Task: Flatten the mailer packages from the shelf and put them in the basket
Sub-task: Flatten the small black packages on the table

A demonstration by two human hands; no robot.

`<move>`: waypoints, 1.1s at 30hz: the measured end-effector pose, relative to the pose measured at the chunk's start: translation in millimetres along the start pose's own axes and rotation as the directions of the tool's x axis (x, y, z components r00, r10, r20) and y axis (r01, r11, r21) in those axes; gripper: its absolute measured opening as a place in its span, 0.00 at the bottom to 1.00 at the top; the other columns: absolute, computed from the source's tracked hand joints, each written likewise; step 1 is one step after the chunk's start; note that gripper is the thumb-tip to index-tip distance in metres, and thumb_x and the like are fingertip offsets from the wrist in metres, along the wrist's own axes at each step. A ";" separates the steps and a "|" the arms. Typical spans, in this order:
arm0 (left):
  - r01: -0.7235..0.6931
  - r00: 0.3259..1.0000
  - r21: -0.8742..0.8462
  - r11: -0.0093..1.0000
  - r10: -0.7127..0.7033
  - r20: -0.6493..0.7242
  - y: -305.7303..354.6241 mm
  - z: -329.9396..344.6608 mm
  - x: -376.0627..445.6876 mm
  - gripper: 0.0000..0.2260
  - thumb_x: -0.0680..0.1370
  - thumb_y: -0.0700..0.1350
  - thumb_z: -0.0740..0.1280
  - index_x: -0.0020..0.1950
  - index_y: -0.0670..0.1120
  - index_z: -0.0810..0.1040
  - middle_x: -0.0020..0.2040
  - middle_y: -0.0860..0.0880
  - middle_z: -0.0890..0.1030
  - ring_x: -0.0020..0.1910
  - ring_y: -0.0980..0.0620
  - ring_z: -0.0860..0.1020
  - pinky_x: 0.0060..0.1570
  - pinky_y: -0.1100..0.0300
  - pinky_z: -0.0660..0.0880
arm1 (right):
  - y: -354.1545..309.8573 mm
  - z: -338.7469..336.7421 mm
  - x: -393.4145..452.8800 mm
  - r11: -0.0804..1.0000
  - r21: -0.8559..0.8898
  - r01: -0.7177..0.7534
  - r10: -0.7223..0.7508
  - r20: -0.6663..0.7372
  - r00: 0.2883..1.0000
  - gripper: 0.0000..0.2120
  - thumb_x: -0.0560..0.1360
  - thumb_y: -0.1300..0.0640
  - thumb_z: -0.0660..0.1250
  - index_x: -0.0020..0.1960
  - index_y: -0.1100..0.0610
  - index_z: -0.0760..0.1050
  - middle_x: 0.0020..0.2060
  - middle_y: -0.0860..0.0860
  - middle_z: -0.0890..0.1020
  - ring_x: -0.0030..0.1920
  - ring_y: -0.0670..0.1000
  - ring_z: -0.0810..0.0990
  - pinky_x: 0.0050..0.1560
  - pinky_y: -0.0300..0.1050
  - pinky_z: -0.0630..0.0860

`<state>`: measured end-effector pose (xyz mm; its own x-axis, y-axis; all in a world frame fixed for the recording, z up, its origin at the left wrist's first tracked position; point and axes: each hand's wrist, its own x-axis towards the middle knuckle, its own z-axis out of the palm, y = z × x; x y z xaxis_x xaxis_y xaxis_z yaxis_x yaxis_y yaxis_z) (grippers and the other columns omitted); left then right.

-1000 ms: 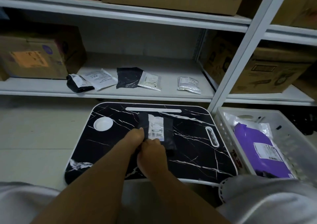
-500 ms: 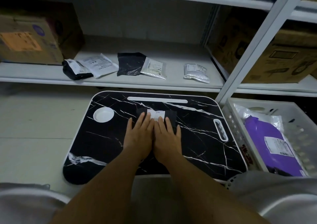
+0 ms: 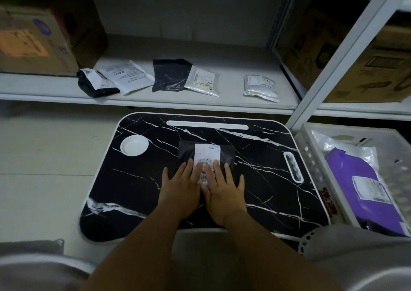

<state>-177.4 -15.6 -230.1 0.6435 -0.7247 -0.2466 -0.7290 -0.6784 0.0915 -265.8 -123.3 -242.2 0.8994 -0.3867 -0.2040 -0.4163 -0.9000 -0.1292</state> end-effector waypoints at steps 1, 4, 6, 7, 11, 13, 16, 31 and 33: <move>0.028 0.999 -0.037 0.999 -0.029 -0.037 0.8 -2.0 2.3 0.26 0.83 0.54 0.46 0.79 0.48 0.44 0.79 0.49 0.47 0.78 0.51 0.49 0.73 0.38 0.45 | 0.3 -2.2 2.0 1.000 0.012 -0.010 0.010 -0.010 1.000 0.28 0.81 0.41 0.36 0.79 0.47 0.42 0.79 0.48 0.45 0.78 0.55 0.42 0.72 0.67 0.40; 0.071 0.983 -0.036 0.997 -0.076 -0.167 1.8 -11.9 10.3 0.19 0.82 0.49 0.51 0.72 0.48 0.66 0.70 0.49 0.70 0.69 0.48 0.67 0.72 0.43 0.54 | -1.8 -9.9 10.6 0.998 0.043 -0.035 0.043 -0.220 0.975 0.16 0.81 0.51 0.56 0.66 0.50 0.72 0.64 0.51 0.76 0.67 0.56 0.72 0.72 0.66 0.49; 0.049 0.969 0.041 0.998 -0.038 -0.242 2.8 -19.2 17.8 0.13 0.81 0.48 0.55 0.63 0.48 0.73 0.62 0.48 0.74 0.63 0.47 0.70 0.69 0.48 0.60 | -0.4 -14.6 23.7 0.999 -0.021 -0.043 0.032 -0.390 0.920 0.08 0.75 0.55 0.65 0.52 0.53 0.79 0.49 0.51 0.82 0.55 0.55 0.79 0.71 0.64 0.57; 0.041 0.957 0.062 0.997 -0.022 -0.289 3.6 -21.7 22.0 0.12 0.81 0.48 0.56 0.61 0.48 0.73 0.60 0.48 0.74 0.62 0.48 0.70 0.68 0.50 0.62 | 0.9 -18.1 30.1 0.999 -0.031 -0.035 0.020 -0.403 0.915 0.08 0.73 0.56 0.67 0.52 0.54 0.79 0.49 0.52 0.81 0.57 0.55 0.77 0.71 0.61 0.60; -0.063 0.973 0.069 0.996 0.077 -0.219 8.4 -13.2 35.8 0.25 0.81 0.52 0.56 0.76 0.46 0.56 0.77 0.44 0.56 0.76 0.46 0.53 0.75 0.46 0.51 | 4.6 -21.2 52.8 0.988 0.129 0.086 -0.062 -0.180 0.982 0.22 0.80 0.57 0.60 0.73 0.58 0.64 0.74 0.55 0.62 0.77 0.55 0.55 0.77 0.50 0.53; -0.073 0.992 0.041 0.997 0.076 -0.096 8.4 -5.4 40.3 0.29 0.82 0.53 0.53 0.79 0.47 0.44 0.79 0.46 0.43 0.78 0.47 0.41 0.75 0.43 0.45 | 7.3 -11.4 58.2 0.990 0.105 0.098 -0.091 -0.068 0.994 0.27 0.82 0.54 0.55 0.79 0.57 0.51 0.79 0.54 0.51 0.78 0.52 0.45 0.78 0.50 0.47; -0.044 0.998 -0.007 0.999 0.043 -0.042 5.2 -2.2 44.6 0.28 0.82 0.53 0.50 0.79 0.50 0.42 0.79 0.46 0.42 0.78 0.45 0.40 0.74 0.39 0.44 | 12.7 -4.3 58.9 0.992 0.109 0.068 -0.064 -0.043 0.997 0.26 0.83 0.51 0.47 0.79 0.56 0.48 0.79 0.52 0.49 0.78 0.52 0.44 0.78 0.51 0.47; 0.226 0.969 -0.047 0.973 -0.220 0.111 -3.6 -10.1 51.0 0.32 0.80 0.63 0.40 0.79 0.47 0.41 0.79 0.47 0.40 0.77 0.47 0.39 0.70 0.33 0.41 | 8.2 -23.3 57.2 0.982 0.001 -0.188 0.187 0.111 0.976 0.28 0.82 0.40 0.41 0.79 0.48 0.45 0.78 0.59 0.44 0.78 0.58 0.41 0.73 0.67 0.39; 0.272 0.956 -0.021 0.962 -0.267 0.119 -4.9 -13.8 47.5 0.32 0.80 0.64 0.39 0.79 0.47 0.42 0.79 0.46 0.40 0.77 0.45 0.39 0.70 0.33 0.40 | 5.4 -27.7 54.4 0.963 -0.038 -0.267 0.270 0.128 0.954 0.32 0.81 0.38 0.41 0.79 0.54 0.45 0.78 0.62 0.45 0.78 0.60 0.43 0.73 0.67 0.38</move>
<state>-140.1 -48.4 -228.9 0.7825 -0.4973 -0.3748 -0.5217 -0.8521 0.0415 -215.4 -154.8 -227.1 0.7289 -0.5863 -0.3536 -0.6361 -0.7709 -0.0332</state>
